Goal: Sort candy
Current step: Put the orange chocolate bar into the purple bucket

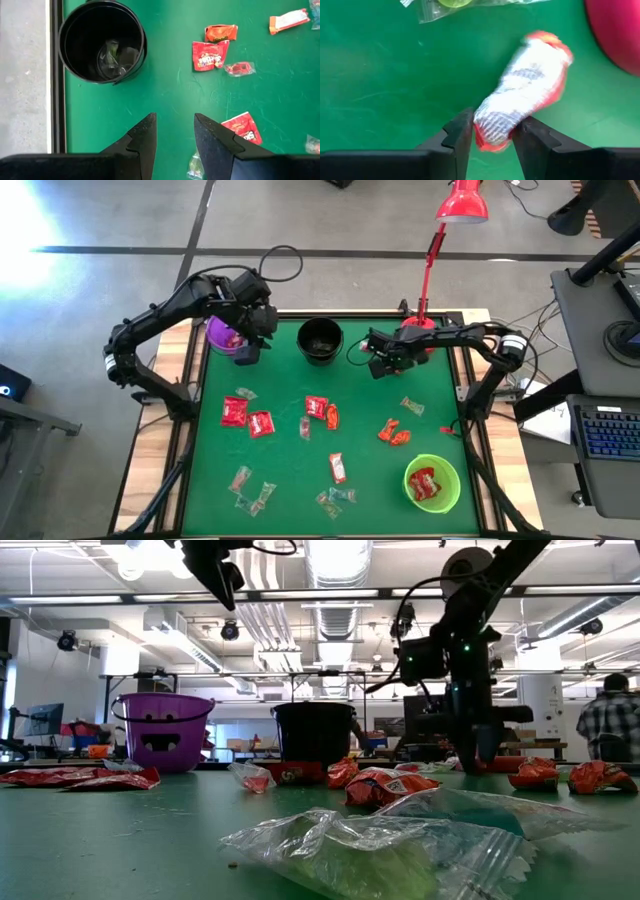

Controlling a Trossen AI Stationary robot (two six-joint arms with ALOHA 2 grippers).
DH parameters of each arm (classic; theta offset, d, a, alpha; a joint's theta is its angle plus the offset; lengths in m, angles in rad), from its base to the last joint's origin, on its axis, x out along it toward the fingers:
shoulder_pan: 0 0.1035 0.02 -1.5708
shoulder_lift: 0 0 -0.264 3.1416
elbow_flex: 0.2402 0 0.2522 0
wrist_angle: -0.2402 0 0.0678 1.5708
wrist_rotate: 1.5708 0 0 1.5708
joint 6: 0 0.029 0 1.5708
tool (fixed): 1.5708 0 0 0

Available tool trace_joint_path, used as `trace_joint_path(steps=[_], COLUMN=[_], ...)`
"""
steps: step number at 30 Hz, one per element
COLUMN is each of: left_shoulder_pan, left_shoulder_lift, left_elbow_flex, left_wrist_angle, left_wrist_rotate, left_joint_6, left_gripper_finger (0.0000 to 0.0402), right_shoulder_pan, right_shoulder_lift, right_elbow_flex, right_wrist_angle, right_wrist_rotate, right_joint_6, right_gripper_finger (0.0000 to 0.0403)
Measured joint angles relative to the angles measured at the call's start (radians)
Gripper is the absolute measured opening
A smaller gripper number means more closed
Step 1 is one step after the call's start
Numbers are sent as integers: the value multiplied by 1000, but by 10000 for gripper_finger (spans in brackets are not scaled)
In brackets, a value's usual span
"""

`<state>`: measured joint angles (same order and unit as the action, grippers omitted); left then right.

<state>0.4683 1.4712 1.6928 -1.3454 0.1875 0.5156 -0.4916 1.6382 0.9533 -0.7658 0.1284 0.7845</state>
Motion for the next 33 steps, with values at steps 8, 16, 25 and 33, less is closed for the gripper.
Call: trace_joint_path(steps=[8,16,25,33], left_shoulder_pan=[0,0,0,0], left_shoulder_lift=[0,0,0,0], left_elbow_flex=[0,0,0,0], left_wrist_angle=[8,13,28,104], left_wrist_rotate=[-1,-1,-3,-2], left_joint_6=[0,-11,-32,-180], left_gripper_finger=[114,114,114,114], right_shoulder_pan=[0,22,143,225], right_shoulder_lift=[-12,-98,-310,-423], right_elbow_flex=[20,106,230,291], right_wrist_angle=[-24,-186,-246,-149], right_wrist_rotate=[-22,-29,-29,-24], right_joint_6=[-10,-34,-80,-148], right_gripper_finger=[22,19,18,18])
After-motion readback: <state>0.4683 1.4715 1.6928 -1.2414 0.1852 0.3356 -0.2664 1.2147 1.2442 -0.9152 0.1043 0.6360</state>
